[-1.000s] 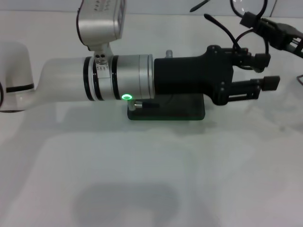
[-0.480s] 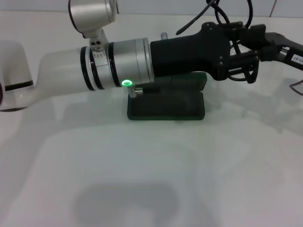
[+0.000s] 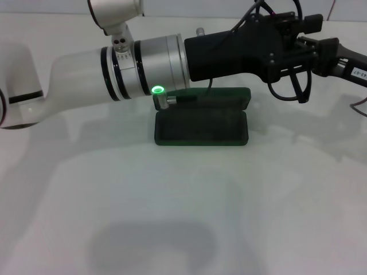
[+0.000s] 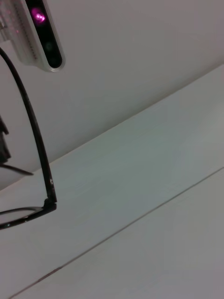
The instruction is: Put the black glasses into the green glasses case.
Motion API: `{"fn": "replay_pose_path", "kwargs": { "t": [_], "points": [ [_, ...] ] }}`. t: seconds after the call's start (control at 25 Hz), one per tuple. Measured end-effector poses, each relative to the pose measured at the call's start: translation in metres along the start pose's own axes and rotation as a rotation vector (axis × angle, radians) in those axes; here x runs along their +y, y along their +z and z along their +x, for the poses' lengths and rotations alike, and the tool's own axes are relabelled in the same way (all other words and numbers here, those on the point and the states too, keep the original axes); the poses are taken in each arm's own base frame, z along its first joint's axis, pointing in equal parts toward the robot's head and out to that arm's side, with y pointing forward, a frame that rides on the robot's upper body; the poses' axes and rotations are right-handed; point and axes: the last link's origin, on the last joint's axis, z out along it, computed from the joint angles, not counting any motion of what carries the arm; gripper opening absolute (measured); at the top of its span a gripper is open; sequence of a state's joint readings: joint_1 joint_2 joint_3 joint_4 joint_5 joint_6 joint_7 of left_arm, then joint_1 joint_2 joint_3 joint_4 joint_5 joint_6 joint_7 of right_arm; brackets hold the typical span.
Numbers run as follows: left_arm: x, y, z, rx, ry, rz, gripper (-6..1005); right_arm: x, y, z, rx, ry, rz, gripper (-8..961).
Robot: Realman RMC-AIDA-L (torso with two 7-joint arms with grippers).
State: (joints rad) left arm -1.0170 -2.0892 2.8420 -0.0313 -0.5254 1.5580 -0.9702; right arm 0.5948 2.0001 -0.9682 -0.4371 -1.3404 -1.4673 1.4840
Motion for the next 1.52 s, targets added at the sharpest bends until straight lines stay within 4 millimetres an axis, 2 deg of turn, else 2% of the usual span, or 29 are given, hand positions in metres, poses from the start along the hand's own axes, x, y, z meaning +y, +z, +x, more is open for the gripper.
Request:
{"fn": "replay_pose_path", "kwargs": {
  "t": [0.2, 0.56, 0.76, 1.04, 1.24, 1.4, 1.52],
  "points": [
    [0.004, -0.004, 0.002, 0.013, -0.002, -0.033, 516, -0.003, -0.007, -0.004, -0.008, -0.002, 0.011, 120],
    [0.004, -0.029, -0.006, -0.038, 0.019, -0.020, 516, -0.008, -0.019, -0.011, -0.079, 0.029, 0.041, 120],
    [-0.010, -0.055, -0.009, -0.003, 0.051, 0.143, 516, -0.003, -0.022, -0.012, -0.067, 0.035, 0.002, 120],
    [-0.027, -0.088, 0.012, 0.172, 0.179, 0.356, 515, 0.001, -0.023, -0.002, 0.017, 0.051, -0.029, 120],
    [-0.013, -0.079, 0.028, 0.226, 0.178, 0.200, 515, 0.001, -0.020, 0.003, 0.055, 0.065, -0.028, 121],
    [-0.003, -0.064, 0.032, 0.157, 0.106, 0.026, 515, 0.000, -0.019, 0.003, 0.055, 0.064, -0.018, 121],
    [-0.003, -0.057, 0.033, 0.109, 0.041, -0.023, 515, -0.001, -0.017, 0.002, 0.056, 0.059, -0.013, 121]
  ]
}}
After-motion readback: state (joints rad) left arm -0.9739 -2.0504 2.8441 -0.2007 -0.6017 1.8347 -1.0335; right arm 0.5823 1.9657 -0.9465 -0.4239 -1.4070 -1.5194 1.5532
